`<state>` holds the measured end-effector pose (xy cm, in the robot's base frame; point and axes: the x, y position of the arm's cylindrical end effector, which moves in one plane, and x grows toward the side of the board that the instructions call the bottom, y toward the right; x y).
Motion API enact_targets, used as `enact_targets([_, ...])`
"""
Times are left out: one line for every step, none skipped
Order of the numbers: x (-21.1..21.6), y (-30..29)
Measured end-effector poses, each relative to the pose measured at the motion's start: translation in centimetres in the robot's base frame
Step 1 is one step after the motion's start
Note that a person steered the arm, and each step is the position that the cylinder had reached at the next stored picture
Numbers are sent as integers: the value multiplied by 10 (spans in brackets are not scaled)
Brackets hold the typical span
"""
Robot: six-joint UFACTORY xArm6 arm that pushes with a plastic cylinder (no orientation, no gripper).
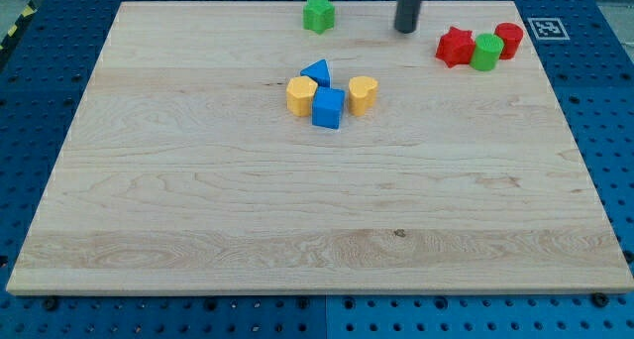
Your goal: Move the red star and green circle to the top center
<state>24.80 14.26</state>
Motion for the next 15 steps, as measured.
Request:
enact_targets([-13, 53])
enact_targets([-10, 129])
enact_targets([27, 201])
enact_targets([47, 202])
enact_targets([89, 186])
enact_targets([97, 147])
enact_targets([76, 111])
enact_targets([61, 77])
enact_targets([61, 38])
enact_targets([61, -1])
enact_targets([56, -26])
enact_targets([54, -30])
enact_targets([55, -7])
enact_targets([55, 34])
enact_targets([36, 36])
